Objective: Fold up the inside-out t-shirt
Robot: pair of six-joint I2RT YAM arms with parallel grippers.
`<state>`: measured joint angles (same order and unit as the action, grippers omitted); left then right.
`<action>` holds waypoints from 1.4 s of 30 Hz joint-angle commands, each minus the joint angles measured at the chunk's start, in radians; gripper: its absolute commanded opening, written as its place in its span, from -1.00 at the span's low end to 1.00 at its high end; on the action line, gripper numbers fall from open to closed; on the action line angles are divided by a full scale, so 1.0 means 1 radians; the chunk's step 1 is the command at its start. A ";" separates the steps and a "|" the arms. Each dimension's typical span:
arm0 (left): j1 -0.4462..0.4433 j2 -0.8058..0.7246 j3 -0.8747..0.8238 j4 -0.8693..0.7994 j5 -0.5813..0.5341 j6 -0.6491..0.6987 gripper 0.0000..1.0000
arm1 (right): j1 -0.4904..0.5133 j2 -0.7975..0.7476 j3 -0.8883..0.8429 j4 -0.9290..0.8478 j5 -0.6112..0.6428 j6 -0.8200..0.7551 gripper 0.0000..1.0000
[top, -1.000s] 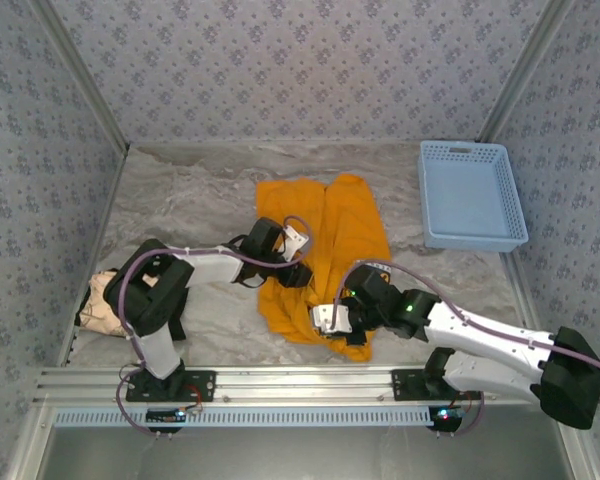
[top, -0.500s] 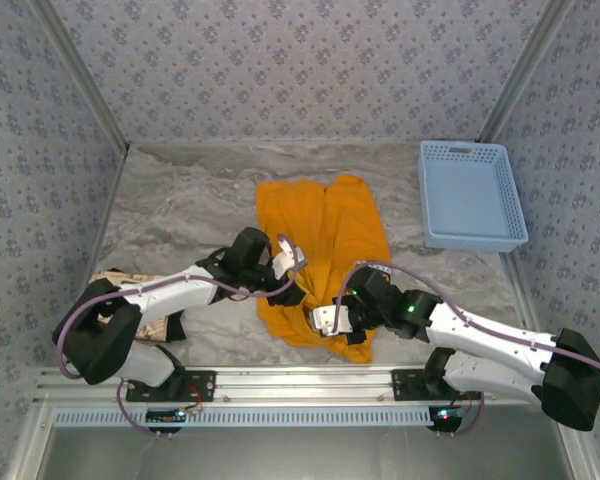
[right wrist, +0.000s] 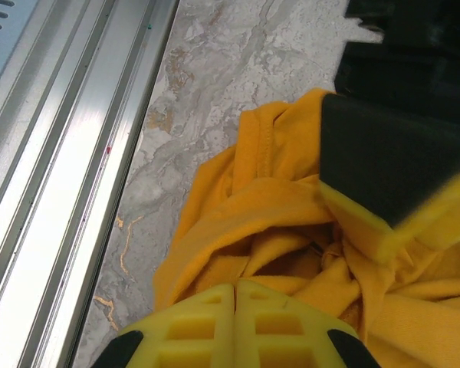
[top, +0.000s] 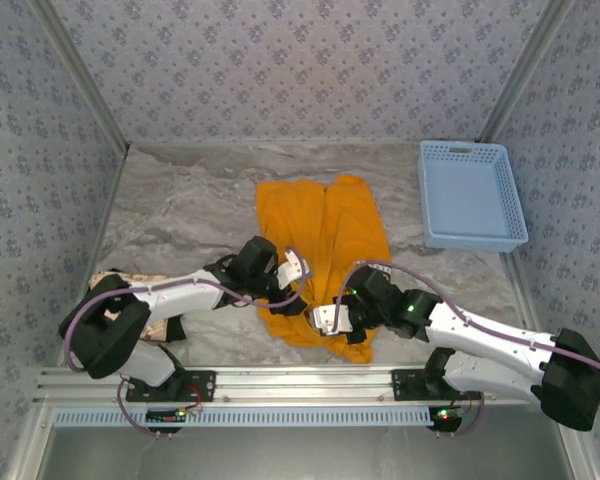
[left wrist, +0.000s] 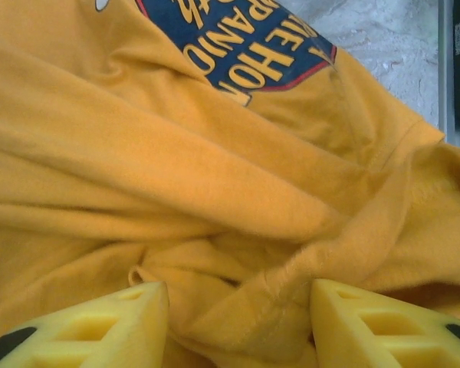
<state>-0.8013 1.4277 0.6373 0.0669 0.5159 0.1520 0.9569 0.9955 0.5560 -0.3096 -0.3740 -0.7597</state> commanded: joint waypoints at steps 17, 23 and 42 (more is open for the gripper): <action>-0.076 -0.033 -0.012 0.141 -0.194 0.059 -0.21 | -0.012 0.030 0.019 -0.016 -0.020 0.003 -1.00; -0.090 -0.076 -0.011 0.179 -0.167 0.099 -0.33 | -0.016 0.029 0.022 -0.019 -0.013 0.003 -1.00; -0.088 0.008 0.024 0.145 -0.119 0.147 -0.01 | -0.019 0.028 0.025 -0.025 -0.014 0.000 -1.00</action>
<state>-0.8848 1.4124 0.6243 0.2104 0.3843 0.2981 0.9421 1.0222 0.5564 -0.3141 -0.3748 -0.7597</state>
